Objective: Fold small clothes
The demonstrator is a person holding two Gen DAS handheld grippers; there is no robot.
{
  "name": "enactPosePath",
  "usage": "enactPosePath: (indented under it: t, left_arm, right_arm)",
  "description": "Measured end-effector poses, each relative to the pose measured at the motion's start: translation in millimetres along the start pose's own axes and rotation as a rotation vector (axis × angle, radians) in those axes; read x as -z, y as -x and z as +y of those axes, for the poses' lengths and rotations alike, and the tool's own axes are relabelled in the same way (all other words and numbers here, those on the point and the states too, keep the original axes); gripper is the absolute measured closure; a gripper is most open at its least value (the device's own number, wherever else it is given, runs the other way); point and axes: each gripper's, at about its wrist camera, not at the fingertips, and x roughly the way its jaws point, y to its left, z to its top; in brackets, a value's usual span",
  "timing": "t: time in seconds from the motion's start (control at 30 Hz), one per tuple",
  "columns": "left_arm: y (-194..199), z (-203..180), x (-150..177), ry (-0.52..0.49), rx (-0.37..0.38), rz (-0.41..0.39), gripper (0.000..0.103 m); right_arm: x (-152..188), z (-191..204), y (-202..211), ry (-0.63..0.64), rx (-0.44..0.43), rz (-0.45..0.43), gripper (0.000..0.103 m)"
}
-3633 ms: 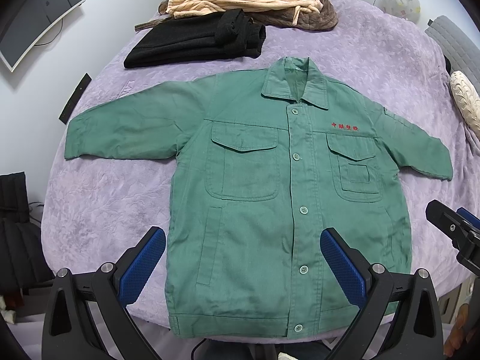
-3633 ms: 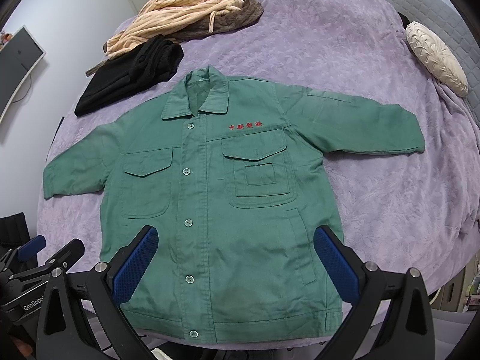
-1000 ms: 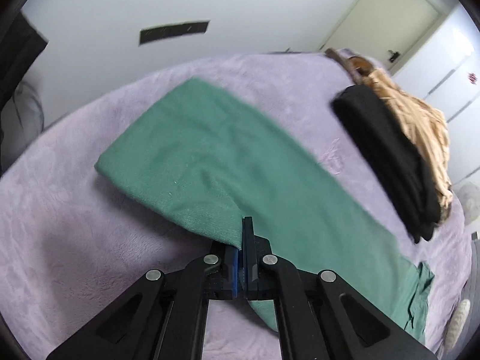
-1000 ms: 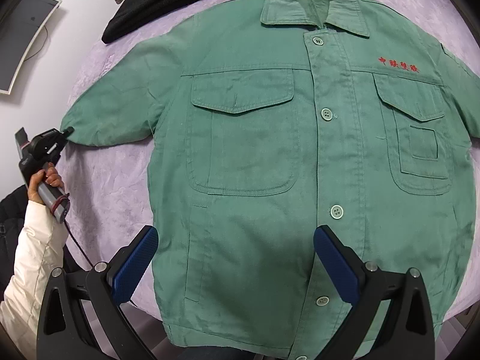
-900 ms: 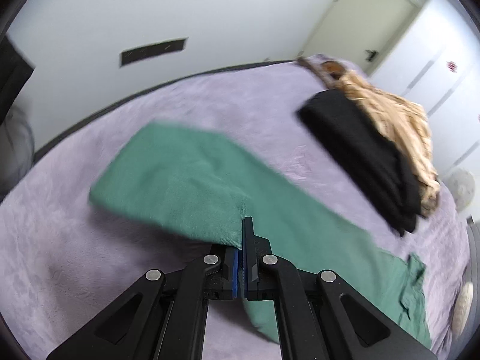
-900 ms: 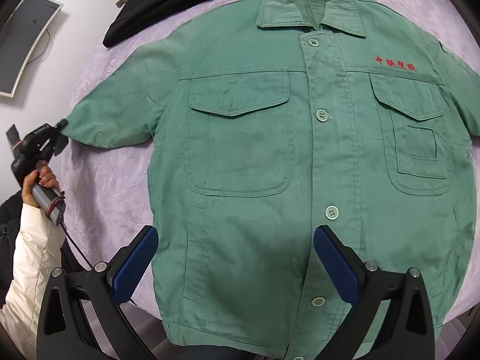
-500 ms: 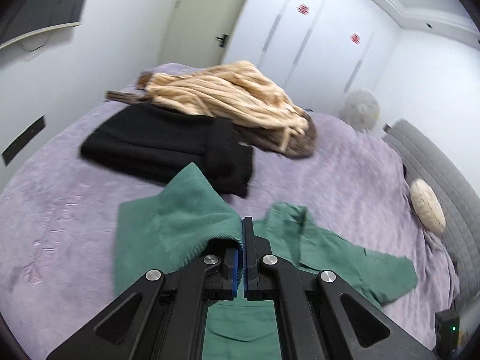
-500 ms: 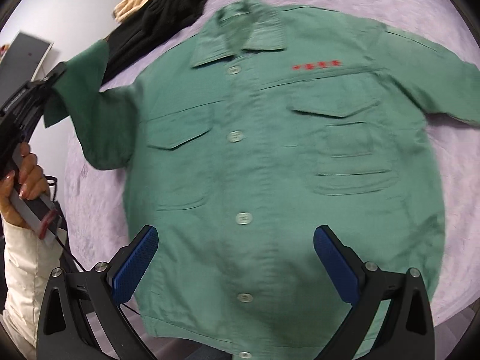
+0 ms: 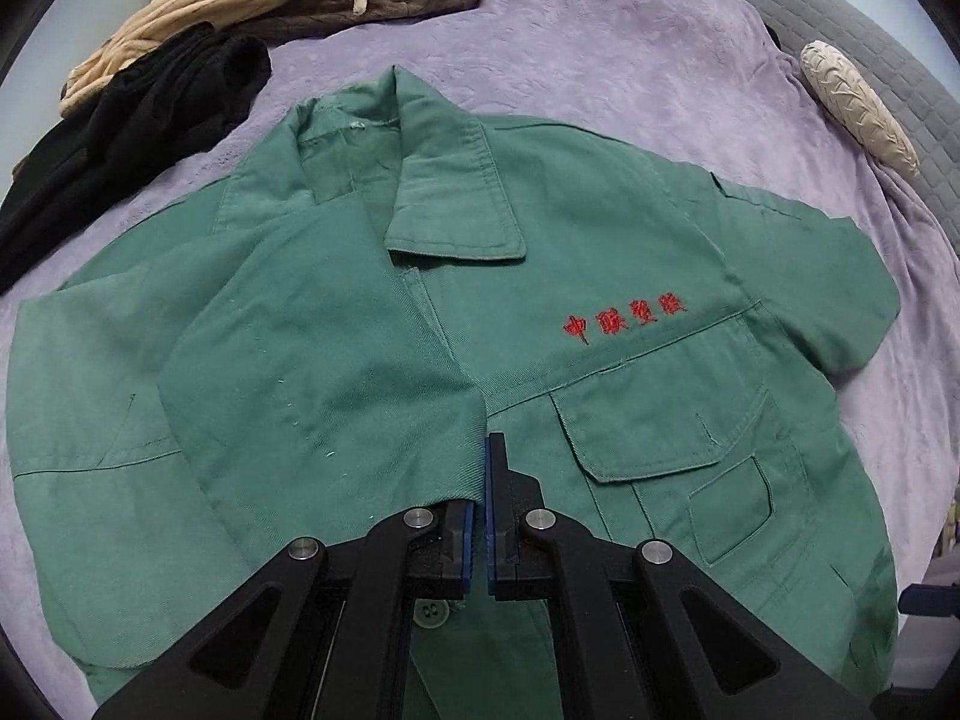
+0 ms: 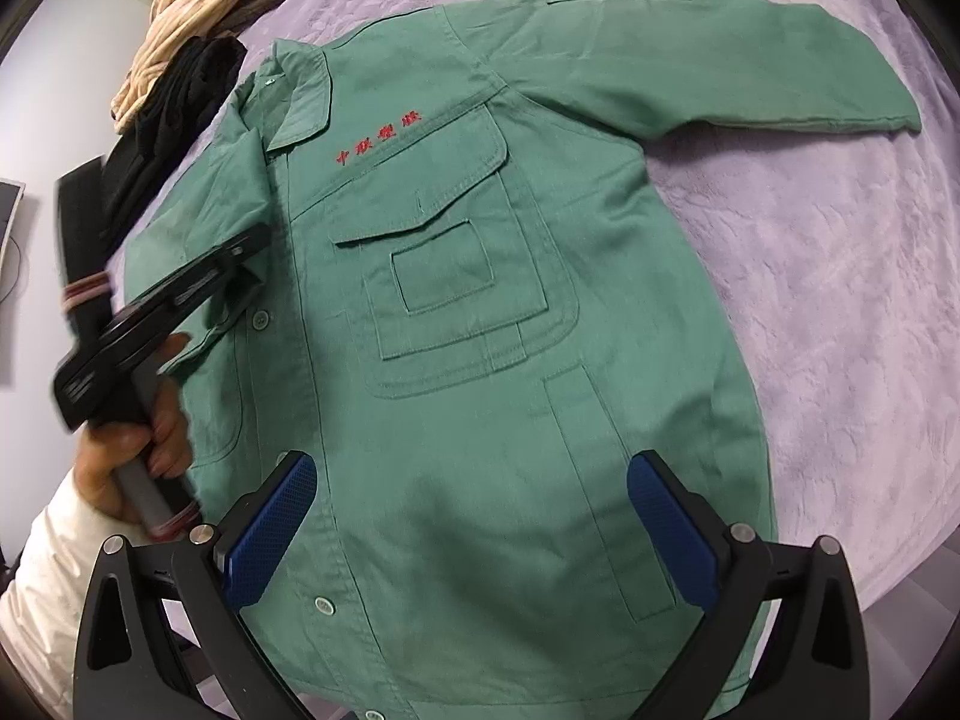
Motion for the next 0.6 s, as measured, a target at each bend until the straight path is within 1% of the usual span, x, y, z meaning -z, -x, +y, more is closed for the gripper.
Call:
enactPosePath:
  t: [0.07, 0.1, 0.13, 0.17, 0.2, 0.23, 0.27, 0.3, 0.37, 0.43, 0.5, 0.6]
  left_arm:
    - [18, 5, 0, -0.006, 0.008, -0.018, 0.1]
    - [32, 10, 2, 0.0, 0.014, -0.033, 0.083]
    - [40, 19, 6, 0.011, 0.023, -0.046, 0.04]
    - [49, 28, 8, 0.024, 0.02, -0.067, 0.02]
    - [62, 38, 14, 0.039, -0.004, -0.101, 0.007]
    - [72, 49, 20, 0.045, -0.036, -0.124, 0.007]
    - [79, 58, 23, 0.046, -0.057, -0.128, 0.007]
    - [87, 70, 26, 0.06, -0.097, -0.135, 0.007]
    - [97, 102, 34, 0.128, -0.196, -0.152, 0.007]
    - [100, 141, 46, 0.219, -0.275, -0.147, 0.007]
    - [89, 179, 59, 0.314, -0.345, -0.089, 0.007]
    - [64, 219, 76, 0.4, -0.423, -0.006, 0.007]
  right_arm:
    - [-9, 11, -5, 0.043, 0.012, -0.017, 0.0]
    - [-13, 20, -7, 0.078, 0.019, -0.031, 0.0]
    - [-14, 27, -9, 0.11, 0.026, -0.043, 0.0]
    - [-19, 40, -14, 0.152, 0.036, -0.058, 0.0]
    - [-22, 51, -17, 0.187, 0.044, -0.07, 0.0]
    - [-28, 67, -22, 0.231, 0.052, -0.085, 0.0]
    - [-32, 83, -27, 0.276, 0.056, -0.099, 0.0]
    - [-36, 102, -33, 0.33, 0.064, -0.115, 0.0]
    - [-38, 137, -41, 0.435, 0.088, -0.153, 0.0]
    - [-37, 171, -52, 0.537, 0.103, -0.188, 0.0]
    - [-36, 199, -68, 0.618, 0.126, -0.207, 0.0]
    - [-37, 231, -104, 0.713, 0.209, -0.217, 0.0]
